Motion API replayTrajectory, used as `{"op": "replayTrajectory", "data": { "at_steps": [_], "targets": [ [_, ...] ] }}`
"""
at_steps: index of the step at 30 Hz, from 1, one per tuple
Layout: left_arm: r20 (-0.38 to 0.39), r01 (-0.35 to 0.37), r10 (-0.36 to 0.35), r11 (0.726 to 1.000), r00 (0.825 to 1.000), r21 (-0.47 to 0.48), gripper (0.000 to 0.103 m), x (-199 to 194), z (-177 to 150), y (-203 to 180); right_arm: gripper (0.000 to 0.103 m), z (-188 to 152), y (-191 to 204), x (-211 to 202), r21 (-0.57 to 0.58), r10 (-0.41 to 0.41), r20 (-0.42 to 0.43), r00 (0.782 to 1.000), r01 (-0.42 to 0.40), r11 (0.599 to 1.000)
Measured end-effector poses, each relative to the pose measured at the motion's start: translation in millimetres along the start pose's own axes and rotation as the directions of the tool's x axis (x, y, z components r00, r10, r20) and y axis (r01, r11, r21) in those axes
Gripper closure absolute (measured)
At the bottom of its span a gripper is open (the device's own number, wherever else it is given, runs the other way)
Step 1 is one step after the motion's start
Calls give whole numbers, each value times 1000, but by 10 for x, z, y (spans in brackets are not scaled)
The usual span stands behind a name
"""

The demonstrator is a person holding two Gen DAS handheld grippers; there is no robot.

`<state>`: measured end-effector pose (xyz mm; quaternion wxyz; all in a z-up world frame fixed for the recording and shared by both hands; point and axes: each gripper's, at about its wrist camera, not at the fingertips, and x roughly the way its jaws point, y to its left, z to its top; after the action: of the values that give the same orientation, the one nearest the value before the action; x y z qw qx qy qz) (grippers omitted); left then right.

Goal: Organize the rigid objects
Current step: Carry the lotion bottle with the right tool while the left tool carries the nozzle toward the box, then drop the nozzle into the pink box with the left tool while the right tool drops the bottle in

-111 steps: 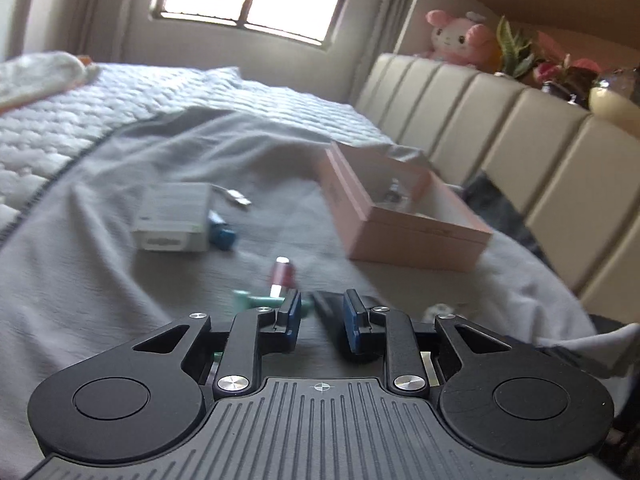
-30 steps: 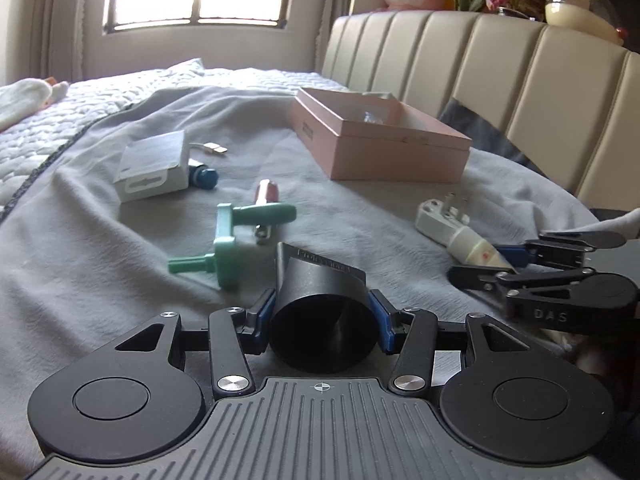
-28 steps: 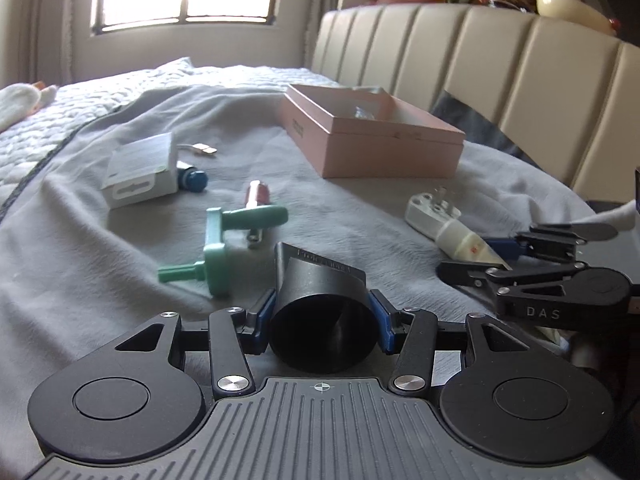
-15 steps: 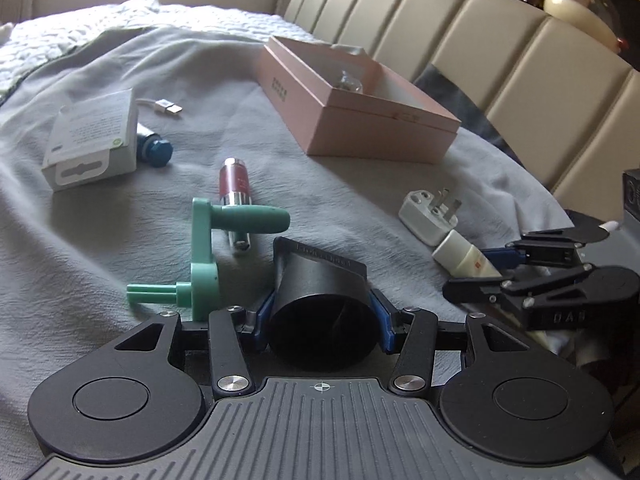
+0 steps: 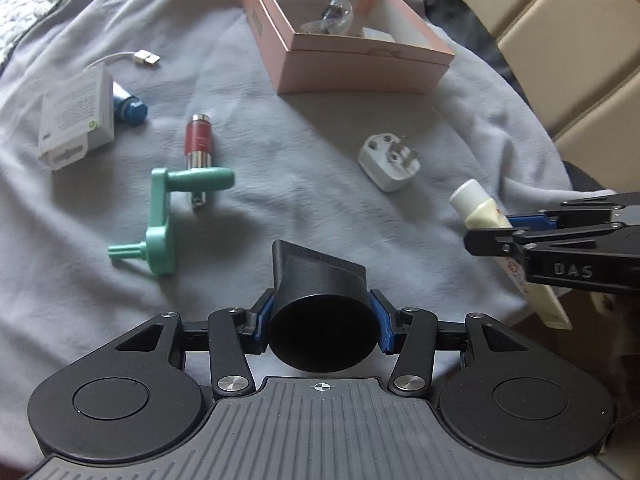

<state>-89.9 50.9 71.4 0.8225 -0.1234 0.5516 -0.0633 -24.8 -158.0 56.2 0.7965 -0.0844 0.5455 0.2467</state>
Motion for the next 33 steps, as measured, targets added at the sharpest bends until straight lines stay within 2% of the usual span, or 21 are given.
{"op": "replayTrajectory", "data": {
  "at_steps": [4,6,9,12,14,17,19,24,26,30,33],
  "targets": [
    [39,-49,50,999,998,-24,50,-187,-2,-205,76,50,-28,-101,-64,31,16,999,-30,998],
    [32,-25,27,998,999,-60,50,-324,-8,-302,76,69,-65,-186,-68,34,14,999,-33,997],
    [26,12,-12,1000,1000,-22,50,-526,44,-481,76,91,-134,-387,-52,36,35,999,-34,998],
    [94,34,-37,999,995,36,50,-859,248,-666,76,118,-171,-561,-21,27,43,999,-26,999],
    [166,27,-35,998,986,51,50,-1135,468,-772,76,171,-199,-719,14,28,36,999,-29,999],
    [273,9,-29,997,961,75,50,-1526,952,-942,76,291,-228,-1075,19,23,95,995,-24,1000],
    [317,-4,-28,995,948,99,50,-1711,1307,-1069,76,393,-251,-1304,28,9,134,991,-12,1000],
    [408,51,-66,997,910,49,50,-1776,2091,-1148,76,640,-337,-1661,42,14,237,971,-25,999],
    [451,77,-69,997,890,1,50,-1740,2215,-1122,76,752,-380,-1697,52,-8,260,966,-6,999],
    [493,110,-58,991,868,-77,51,-1705,2244,-978,76,935,-494,-1714,46,-25,260,965,14,999],
    [466,114,-32,982,884,-149,51,-1687,2143,-751,76,1112,-587,-1726,67,-21,267,963,4,998]
  ]
}}
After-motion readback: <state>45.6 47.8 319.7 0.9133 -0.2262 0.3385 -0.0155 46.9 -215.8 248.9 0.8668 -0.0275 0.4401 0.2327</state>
